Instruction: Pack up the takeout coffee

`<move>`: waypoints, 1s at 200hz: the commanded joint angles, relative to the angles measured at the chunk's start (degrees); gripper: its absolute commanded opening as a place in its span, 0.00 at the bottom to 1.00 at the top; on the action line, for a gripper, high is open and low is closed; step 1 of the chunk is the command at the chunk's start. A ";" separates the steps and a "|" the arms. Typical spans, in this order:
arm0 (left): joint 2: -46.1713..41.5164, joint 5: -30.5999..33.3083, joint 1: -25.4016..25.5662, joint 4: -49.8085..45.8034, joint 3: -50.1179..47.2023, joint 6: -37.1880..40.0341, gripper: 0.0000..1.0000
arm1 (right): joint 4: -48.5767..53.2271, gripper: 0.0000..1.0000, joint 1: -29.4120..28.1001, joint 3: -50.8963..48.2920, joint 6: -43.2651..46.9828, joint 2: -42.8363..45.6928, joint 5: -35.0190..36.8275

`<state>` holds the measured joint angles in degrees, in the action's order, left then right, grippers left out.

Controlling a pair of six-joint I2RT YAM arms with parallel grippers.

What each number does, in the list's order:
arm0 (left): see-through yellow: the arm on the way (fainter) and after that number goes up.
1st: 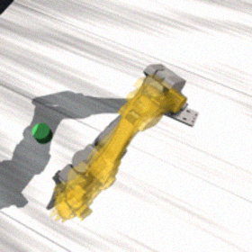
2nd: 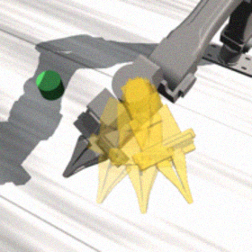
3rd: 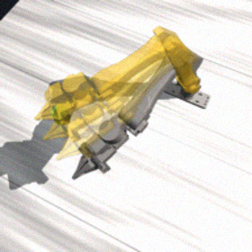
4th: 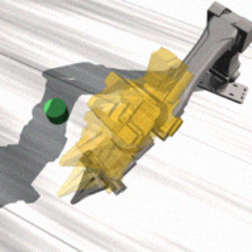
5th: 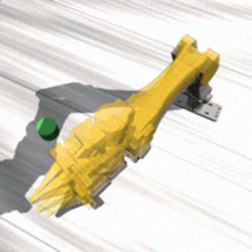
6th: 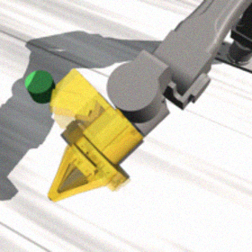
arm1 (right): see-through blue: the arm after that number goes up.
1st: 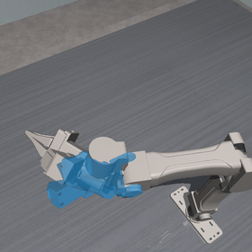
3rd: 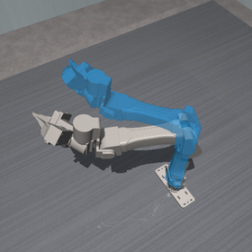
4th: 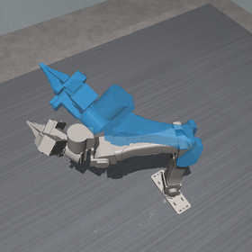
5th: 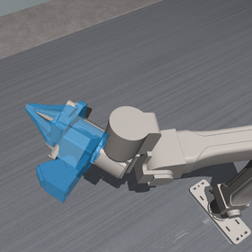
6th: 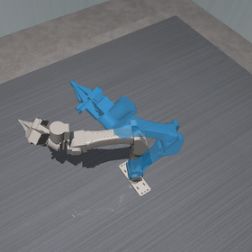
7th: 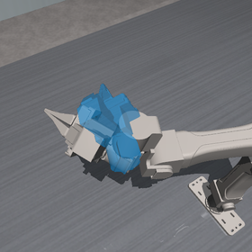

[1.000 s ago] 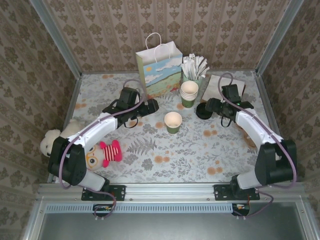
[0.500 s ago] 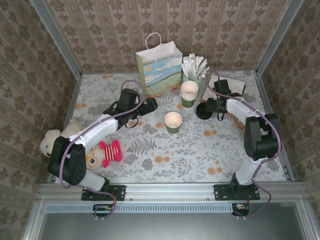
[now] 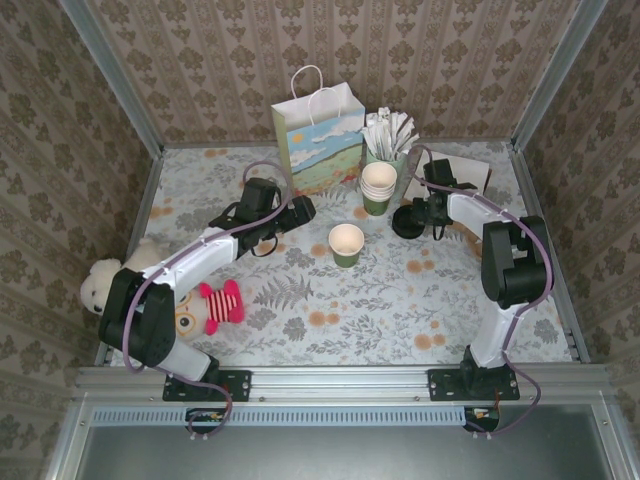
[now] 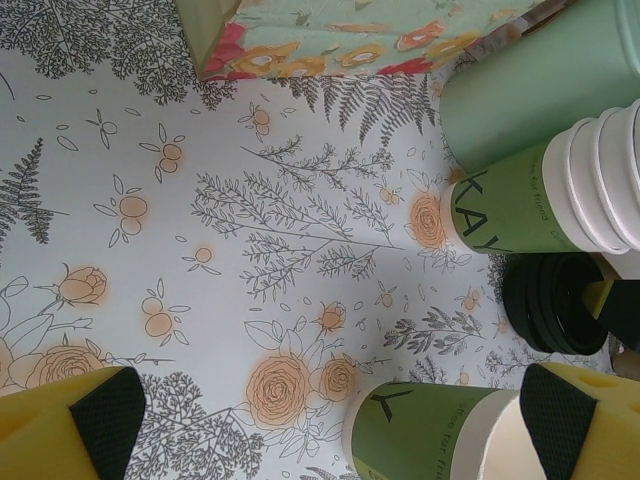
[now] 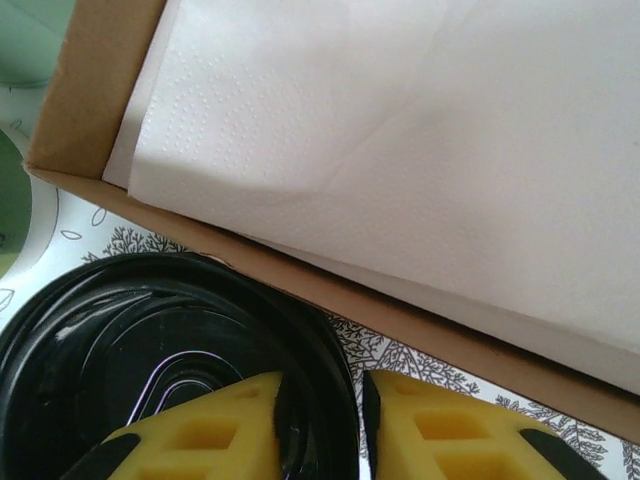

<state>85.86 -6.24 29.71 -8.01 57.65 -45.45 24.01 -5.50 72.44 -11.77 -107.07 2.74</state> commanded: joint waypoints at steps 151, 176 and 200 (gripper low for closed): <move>-1.06 -2.75 0.59 2.25 1.44 1.67 1.00 | -1.58 0.10 -2.73 -4.20 -4.42 12.61 11.43; -2.76 0.40 2.55 1.23 4.08 6.26 1.00 | -6.43 0.09 -6.52 -9.30 -6.94 20.54 18.10; -2.03 -0.32 5.18 1.84 9.13 12.07 1.00 | -11.21 0.08 -12.98 -13.18 -7.54 26.94 26.77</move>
<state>85.65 -6.61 32.32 -7.79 60.36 -40.99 19.42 -13.19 61.69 -16.73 -86.63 19.03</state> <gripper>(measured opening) 0.997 0.105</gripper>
